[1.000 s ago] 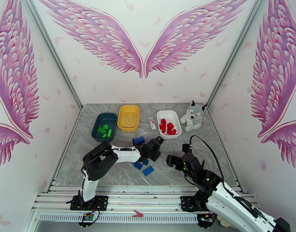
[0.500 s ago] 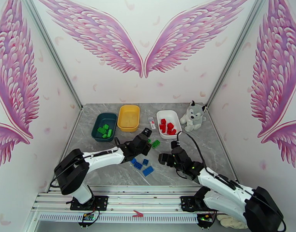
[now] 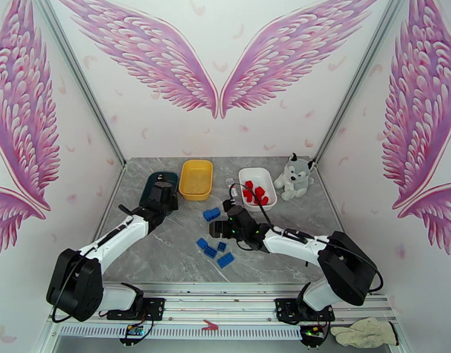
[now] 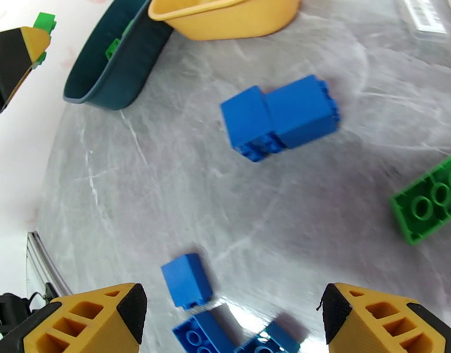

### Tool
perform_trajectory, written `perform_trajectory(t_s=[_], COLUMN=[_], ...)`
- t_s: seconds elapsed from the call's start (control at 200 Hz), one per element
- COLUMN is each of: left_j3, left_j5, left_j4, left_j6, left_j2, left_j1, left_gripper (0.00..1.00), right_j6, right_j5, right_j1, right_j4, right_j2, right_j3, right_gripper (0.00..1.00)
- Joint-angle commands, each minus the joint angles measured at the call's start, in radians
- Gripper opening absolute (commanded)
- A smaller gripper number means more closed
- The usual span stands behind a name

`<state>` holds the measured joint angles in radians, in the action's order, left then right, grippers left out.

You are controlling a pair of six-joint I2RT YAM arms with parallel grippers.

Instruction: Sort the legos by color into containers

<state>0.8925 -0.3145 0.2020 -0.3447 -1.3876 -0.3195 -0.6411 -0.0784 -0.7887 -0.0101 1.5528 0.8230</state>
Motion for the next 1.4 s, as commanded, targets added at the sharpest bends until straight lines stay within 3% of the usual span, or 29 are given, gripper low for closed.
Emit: perform_trajectory(t_s=[0.0, 0.115, 0.215, 0.35, 0.52, 0.855, 1.14, 1.395], left_j3=[0.055, 0.067, 0.045, 0.028, 0.027, 0.045, 0.102, 0.135], left_j5=[0.039, 0.029, 0.046, 0.061, 0.040, 0.071, 0.131, 0.213], left_j4=[0.047, 0.042, 0.013, -0.003, -0.037, -0.206, -0.294, -0.376], left_j6=[0.019, 0.007, -0.013, -0.026, 0.002, 0.079, 0.076, 0.070], left_j2=[-0.054, -0.077, -0.056, -0.012, 0.000, -0.191, -0.409, -0.500], left_j1=[0.022, 0.024, 0.018, -0.016, -0.163, -0.441, -0.513, -0.532], left_gripper=[0.45, 0.66, 0.71, 0.72, 0.77, 0.82, 0.84, 0.84], right_j6=[0.019, 0.031, 0.040, 0.043, 0.032, -0.007, -0.038, -0.060], right_j5=[-0.021, 0.011, 0.044, 0.083, 0.154, 0.240, 0.292, 0.319], right_j1=[-0.005, -0.005, -0.005, -0.003, 0.011, 0.075, 0.089, 0.091], right_j4=[-0.013, 0.006, 0.023, 0.049, 0.081, 0.201, 0.326, 0.400], right_j2=[0.007, -0.030, -0.075, -0.141, -0.248, -0.475, -0.688, -0.789], right_j3=[0.024, 0.003, -0.027, -0.076, -0.158, -0.300, -0.378, -0.423], right_gripper=[0.84, 0.86, 0.87, 0.87, 0.90, 0.92, 0.99, 0.99])
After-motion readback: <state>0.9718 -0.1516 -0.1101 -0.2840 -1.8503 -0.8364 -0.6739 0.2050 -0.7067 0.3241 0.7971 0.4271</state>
